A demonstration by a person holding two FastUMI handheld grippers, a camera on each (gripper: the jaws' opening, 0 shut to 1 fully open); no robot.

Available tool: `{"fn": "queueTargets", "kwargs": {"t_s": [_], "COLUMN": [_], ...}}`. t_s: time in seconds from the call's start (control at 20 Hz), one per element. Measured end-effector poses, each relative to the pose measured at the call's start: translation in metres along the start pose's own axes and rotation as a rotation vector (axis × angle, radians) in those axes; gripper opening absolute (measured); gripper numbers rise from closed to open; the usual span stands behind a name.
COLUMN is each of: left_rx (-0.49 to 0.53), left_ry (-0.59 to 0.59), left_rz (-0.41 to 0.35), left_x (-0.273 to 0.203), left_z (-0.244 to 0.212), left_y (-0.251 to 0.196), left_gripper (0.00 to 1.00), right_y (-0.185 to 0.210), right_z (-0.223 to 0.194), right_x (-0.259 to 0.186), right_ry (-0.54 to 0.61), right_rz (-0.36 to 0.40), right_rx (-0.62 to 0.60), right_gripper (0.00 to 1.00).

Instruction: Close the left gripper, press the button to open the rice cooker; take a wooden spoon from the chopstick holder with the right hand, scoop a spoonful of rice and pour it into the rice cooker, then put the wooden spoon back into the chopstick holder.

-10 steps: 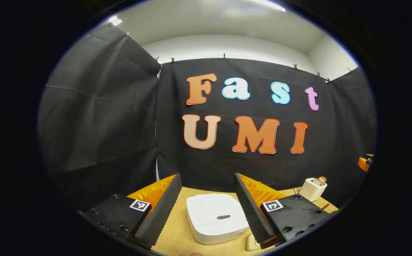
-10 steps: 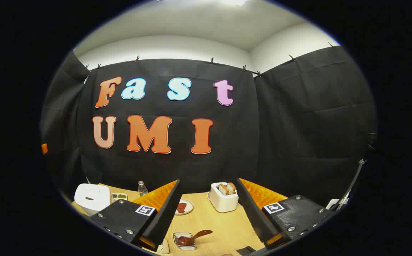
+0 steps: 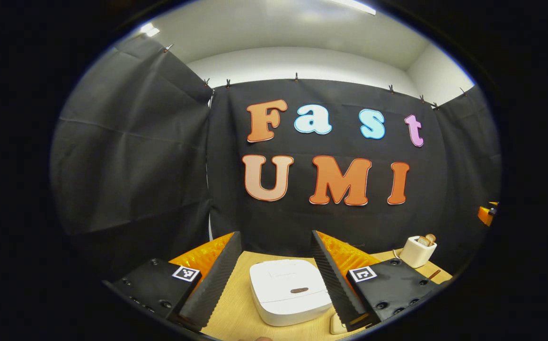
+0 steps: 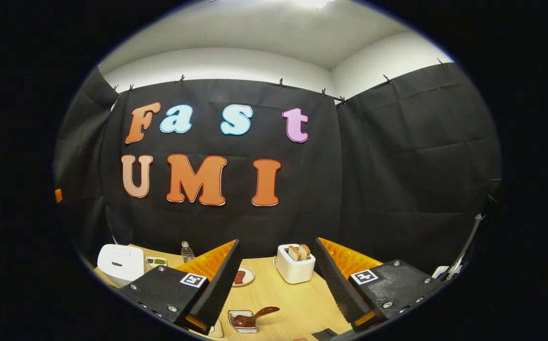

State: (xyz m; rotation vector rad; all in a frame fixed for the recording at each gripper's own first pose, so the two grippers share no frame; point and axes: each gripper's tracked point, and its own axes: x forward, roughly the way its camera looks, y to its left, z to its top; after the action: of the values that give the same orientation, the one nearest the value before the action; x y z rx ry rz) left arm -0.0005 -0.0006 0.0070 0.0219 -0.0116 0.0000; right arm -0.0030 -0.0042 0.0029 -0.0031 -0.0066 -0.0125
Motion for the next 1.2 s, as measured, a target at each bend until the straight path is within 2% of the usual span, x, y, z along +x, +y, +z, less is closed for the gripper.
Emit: {"fn": "queueTargets", "kwargs": {"t_s": [0.55,0.85,0.95,1.1,1.15,1.2], "left_rx": [-0.012,-0.029,-0.036,-0.037,-0.037,-0.031], "left_ry": [0.014,0.053,0.07,0.083,0.074,0.066], "left_rz": [0.007,-0.027,-0.025,-0.019,-0.011,0.012], "left_x": [0.001,0.016,0.022,0.027,0.027,0.027], "left_z": [0.0,-0.02,-0.031,-0.038,-0.036,-0.035], "left_y": [0.003,-0.009,-0.01,-0.012,-0.01,-0.003], "left_gripper": [0.99,0.96,0.82,0.41,0.3,0.13], "right_y": [-0.001,-0.004,-0.006,-0.013,-0.015,-0.017], "right_z": [0.003,-0.001,-0.002,-0.004,-0.005,-0.006], "right_x": [-0.004,-0.005,-0.008,-0.011,-0.011,-0.012], "right_ry": [0.0,0.012,0.017,0.02,0.022,0.025], "right_rz": [0.004,0.0,-0.004,-0.018,-0.023,-0.027], "right_rx": [-0.001,0.006,0.006,-0.004,-0.006,-0.005], "right_gripper": [0.95,0.95,0.95,0.95,0.95,0.95]}}
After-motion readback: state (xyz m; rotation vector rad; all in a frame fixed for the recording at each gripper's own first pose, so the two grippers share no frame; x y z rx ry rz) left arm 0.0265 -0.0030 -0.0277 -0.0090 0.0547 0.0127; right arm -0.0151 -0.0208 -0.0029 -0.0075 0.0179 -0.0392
